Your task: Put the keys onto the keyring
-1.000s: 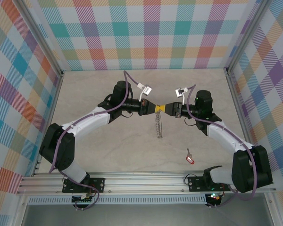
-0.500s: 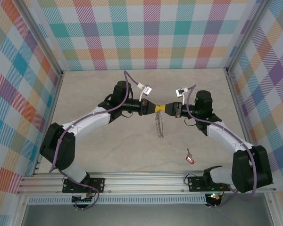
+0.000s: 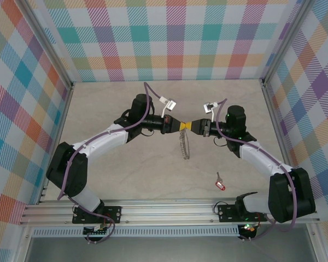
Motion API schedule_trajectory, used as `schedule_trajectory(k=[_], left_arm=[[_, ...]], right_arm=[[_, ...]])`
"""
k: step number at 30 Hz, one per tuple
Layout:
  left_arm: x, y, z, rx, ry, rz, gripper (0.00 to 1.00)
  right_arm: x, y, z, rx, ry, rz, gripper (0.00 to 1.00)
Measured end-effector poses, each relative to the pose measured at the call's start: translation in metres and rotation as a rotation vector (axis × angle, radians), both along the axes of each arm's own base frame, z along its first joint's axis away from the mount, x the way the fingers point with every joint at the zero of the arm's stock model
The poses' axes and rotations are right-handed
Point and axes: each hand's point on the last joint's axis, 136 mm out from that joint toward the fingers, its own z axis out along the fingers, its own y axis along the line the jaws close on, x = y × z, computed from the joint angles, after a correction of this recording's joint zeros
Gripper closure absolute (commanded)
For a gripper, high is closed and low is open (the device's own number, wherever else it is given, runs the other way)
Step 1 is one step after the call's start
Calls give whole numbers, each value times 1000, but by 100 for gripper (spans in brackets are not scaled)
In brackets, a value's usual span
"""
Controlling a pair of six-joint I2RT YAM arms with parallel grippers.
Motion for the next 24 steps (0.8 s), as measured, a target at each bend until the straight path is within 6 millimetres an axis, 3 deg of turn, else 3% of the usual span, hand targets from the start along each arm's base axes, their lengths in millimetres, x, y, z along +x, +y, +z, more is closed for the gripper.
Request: schedule_trajectory(k=[11, 18, 24], left_arm=[[1, 0, -1, 2, 2, 3, 100], [1, 0, -2, 4, 5, 3, 100], [2, 0, -3, 4, 10, 5, 100]], right_arm=[[-2, 3, 2, 34, 4, 54, 80], [-4, 3, 4, 49, 5, 80, 99], [-5, 3, 4, 50, 6, 83, 100]])
